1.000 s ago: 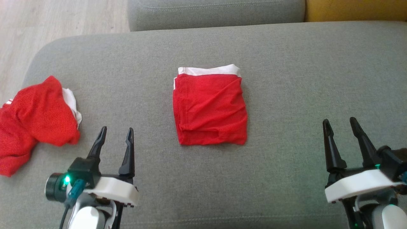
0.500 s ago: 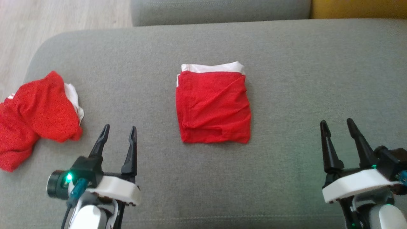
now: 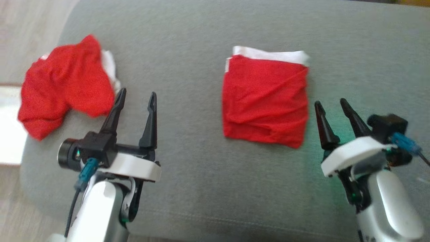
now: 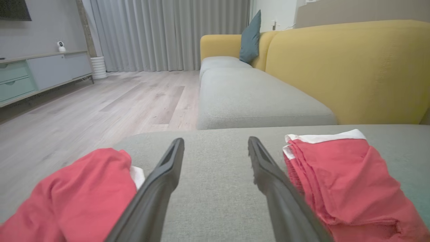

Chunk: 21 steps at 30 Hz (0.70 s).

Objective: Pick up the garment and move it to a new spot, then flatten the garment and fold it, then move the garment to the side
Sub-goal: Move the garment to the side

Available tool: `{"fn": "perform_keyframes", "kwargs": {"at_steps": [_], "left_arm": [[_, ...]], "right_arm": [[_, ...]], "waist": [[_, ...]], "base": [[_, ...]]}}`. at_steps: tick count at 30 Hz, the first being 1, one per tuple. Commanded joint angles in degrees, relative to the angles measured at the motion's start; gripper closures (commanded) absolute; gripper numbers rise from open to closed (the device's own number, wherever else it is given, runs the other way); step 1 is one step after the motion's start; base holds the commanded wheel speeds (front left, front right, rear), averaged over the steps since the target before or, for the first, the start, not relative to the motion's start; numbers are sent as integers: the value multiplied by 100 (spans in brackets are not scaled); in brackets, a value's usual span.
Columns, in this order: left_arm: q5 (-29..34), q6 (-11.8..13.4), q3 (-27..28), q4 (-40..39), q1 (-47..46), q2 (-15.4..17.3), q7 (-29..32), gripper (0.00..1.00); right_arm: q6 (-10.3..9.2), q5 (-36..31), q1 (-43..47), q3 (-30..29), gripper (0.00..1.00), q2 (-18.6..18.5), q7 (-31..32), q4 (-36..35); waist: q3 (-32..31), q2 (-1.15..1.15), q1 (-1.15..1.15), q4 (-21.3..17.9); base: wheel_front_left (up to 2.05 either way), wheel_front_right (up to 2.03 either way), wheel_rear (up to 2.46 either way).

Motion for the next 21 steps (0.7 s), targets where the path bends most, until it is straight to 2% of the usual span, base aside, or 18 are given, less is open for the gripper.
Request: {"fn": "perform_keyframes", "kwargs": {"at_steps": [1, 7, 14, 15, 16, 17, 21], "left_arm": [[-2, -29, 155, -137, -267, 40, -74, 0], [-15, -97, 85, -113, -450, -84, -112, 0], [21, -128, 151, -182, -427, -152, -115, 0], [32, -134, 160, -183, -425, -157, -115, 0], [42, -139, 171, -183, -425, -162, -115, 0], [54, -141, 179, -182, -425, -168, -115, 0], [109, -154, 207, -181, -408, -179, -115, 0]], "right_arm": [[22, 28, -273, 158, 0, -68, -29, -9], [22, 27, -1007, 163, 0, -116, -5, 1193], [22, -78, -1505, 24, 0, -27, 399, 2276], [22, -82, -1557, 32, 45, -10, 458, 2335], [22, -97, -1606, 44, 95, 3, 504, 2371], [22, -124, -1642, 59, 100, 12, 567, 2400], [22, -210, -1731, 186, 100, 37, 603, 2236]], "waist": [[233, 0, -1, 319], [383, 0, -1, 624], [408, 0, -1, 678], [415, 0, -1, 670], [425, 0, -1, 657], [426, 0, -1, 639], [437, 0, -1, 533]], "base": [[0, 0, 0], [0, 0, 0], [0, 0, 0], [0, 0, 0], [0, 0, 0], [0, 0, 0], [0, 0, 0]]}}
